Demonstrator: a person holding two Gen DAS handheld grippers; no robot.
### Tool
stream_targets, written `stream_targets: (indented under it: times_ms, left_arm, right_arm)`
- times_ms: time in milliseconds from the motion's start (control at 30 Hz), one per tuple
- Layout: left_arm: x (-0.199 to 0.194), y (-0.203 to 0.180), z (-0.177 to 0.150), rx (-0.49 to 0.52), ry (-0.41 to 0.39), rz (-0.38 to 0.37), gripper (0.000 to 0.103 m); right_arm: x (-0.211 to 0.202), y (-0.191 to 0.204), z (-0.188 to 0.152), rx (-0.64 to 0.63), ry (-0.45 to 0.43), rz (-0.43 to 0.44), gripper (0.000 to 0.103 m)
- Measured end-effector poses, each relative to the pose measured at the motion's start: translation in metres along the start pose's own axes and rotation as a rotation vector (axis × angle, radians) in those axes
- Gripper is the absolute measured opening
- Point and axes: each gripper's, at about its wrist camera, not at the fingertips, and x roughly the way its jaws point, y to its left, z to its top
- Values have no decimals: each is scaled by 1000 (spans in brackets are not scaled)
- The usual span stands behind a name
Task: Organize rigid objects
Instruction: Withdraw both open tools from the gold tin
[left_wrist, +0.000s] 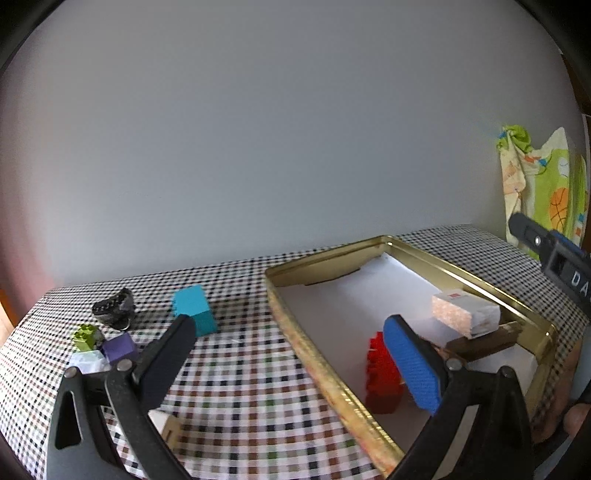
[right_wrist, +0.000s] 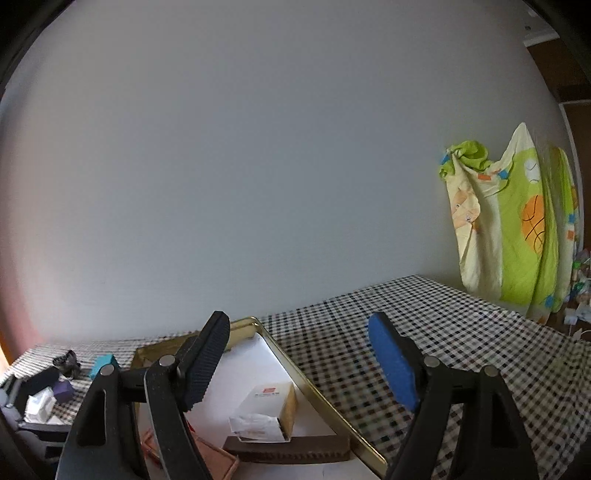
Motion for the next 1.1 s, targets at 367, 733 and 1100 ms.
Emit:
stream_targets:
  times_ms: [367,733,1100]
  left_arm:
    - [-2,28,-3,-52,7,30,103]
    - [-8,51,-9,-65,-11,45,103]
    - [-9,77,-14,-70,-1,71,103]
  right_arm:
    - [-9,20,-6,-69,3,-19,80]
    - [-21,41,-11,-88,1,-18,80]
    - [-36,73,-21,-71,18,44,80]
